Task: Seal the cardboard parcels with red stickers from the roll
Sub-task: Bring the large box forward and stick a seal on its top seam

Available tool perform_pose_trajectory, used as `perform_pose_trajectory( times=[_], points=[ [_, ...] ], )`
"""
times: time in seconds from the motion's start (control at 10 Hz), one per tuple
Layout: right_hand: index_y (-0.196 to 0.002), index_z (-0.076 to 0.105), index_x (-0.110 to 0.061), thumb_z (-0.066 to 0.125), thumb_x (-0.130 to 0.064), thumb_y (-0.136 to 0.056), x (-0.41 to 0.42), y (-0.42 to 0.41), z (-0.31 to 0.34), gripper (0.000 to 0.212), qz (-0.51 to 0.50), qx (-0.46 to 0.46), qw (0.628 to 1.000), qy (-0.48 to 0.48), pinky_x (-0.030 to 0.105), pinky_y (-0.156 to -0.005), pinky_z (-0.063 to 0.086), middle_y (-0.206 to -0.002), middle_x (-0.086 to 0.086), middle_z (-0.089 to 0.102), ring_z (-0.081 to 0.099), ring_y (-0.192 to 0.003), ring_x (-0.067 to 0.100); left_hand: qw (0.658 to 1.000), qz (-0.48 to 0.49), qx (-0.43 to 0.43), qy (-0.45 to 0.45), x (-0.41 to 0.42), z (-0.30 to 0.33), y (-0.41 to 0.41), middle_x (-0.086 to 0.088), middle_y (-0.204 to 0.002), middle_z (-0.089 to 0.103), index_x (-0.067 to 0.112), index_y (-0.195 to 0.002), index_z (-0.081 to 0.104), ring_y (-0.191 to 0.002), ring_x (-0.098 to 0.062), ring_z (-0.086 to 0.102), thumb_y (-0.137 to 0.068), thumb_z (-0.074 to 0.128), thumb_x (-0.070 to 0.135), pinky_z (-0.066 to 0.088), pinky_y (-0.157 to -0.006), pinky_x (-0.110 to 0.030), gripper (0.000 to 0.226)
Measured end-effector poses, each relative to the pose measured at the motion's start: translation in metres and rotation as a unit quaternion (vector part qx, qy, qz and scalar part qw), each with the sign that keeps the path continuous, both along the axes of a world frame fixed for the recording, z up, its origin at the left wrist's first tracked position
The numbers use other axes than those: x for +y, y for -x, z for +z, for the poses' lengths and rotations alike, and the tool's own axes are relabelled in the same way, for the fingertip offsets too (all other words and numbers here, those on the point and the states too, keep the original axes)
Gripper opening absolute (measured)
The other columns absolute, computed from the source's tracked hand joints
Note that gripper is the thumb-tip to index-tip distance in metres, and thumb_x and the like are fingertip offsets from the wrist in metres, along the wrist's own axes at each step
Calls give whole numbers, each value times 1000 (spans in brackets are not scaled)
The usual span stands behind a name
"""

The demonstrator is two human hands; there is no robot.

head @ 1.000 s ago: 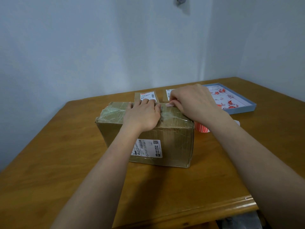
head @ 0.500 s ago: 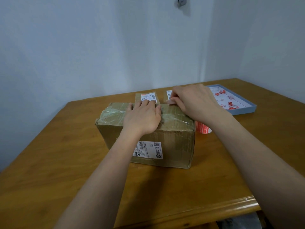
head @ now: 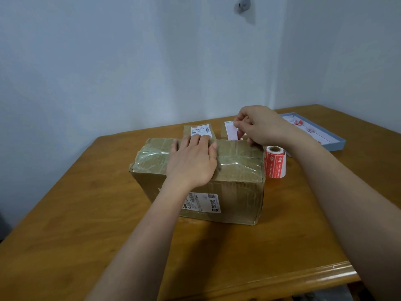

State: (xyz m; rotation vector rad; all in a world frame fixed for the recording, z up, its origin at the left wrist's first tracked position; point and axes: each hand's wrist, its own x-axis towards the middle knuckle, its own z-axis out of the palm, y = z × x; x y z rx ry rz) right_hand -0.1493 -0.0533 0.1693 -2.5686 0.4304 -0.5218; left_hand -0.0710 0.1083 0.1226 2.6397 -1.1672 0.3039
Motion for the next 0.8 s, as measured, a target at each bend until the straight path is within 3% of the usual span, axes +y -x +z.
perform_pose_trajectory(
  times=[0.3, 0.4, 0.5, 0.6, 0.7, 0.8],
  points=[
    [-99, 59, -13, 42, -20, -103, 2, -2, 6, 19, -13, 20, 995, -93, 23, -59, 46, -89, 6, 71, 58, -62, 10, 1000, -4, -9, 7, 3, -1, 3, 1, -148, 39, 21, -142, 36, -142, -22, 25, -104, 13, 40, 13, -119, -50, 49],
    [-107, 60, 2, 39, -16, -103, 0, -4, 5, 27, -30, 19, 994, -102, 23, -58, 46, -94, 13, 72, 58, -57, 9, 1000, -5, -11, 13, 4, -2, 2, 1, -148, 39, 21, -142, 36, -142, -22, 26, -104, 14, 40, 13, -119, -50, 48],
    [-119, 53, 5, 36, -16, -104, -1, -4, 6, 30, -41, -9, 988, -150, 17, -46, 47, -85, 10, 71, 56, -48, 4, 1000, -7, -13, 14, 5, -2, 3, 0, -148, 39, 20, -142, 36, -141, -21, 26, -104, 14, 40, 13, -119, -50, 48],
    [-113, 49, -8, 37, -19, -104, -1, -5, 5, 19, -50, -65, 970, -230, 16, -42, 49, -81, 8, 70, 59, -41, 5, 1000, -8, -13, 9, 5, -2, 2, 0, -149, 38, 20, -143, 35, -142, -21, 25, -104, 14, 40, 12, -119, -50, 49],
    [-106, 55, -11, 46, -20, -101, -1, -5, -1, 14, -74, -170, 950, -251, 23, -49, 55, -86, 7, 71, 65, -47, 9, 1000, -12, 19, 1, 1, 0, -2, -1, -155, 31, 21, -149, 29, -147, -22, 17, -104, 12, 44, 7, -120, -49, 53],
    [-99, 62, -12, 53, -19, -98, 4, 2, -4, 11, -73, -252, 936, -235, 29, -60, 59, -78, 2, 67, 64, -52, 11, 996, -29, 64, 56, -4, 3, -9, -6, -154, 33, 22, -150, 29, -146, -25, 21, -103, 18, 46, 11, -120, -48, 54]
  ],
)
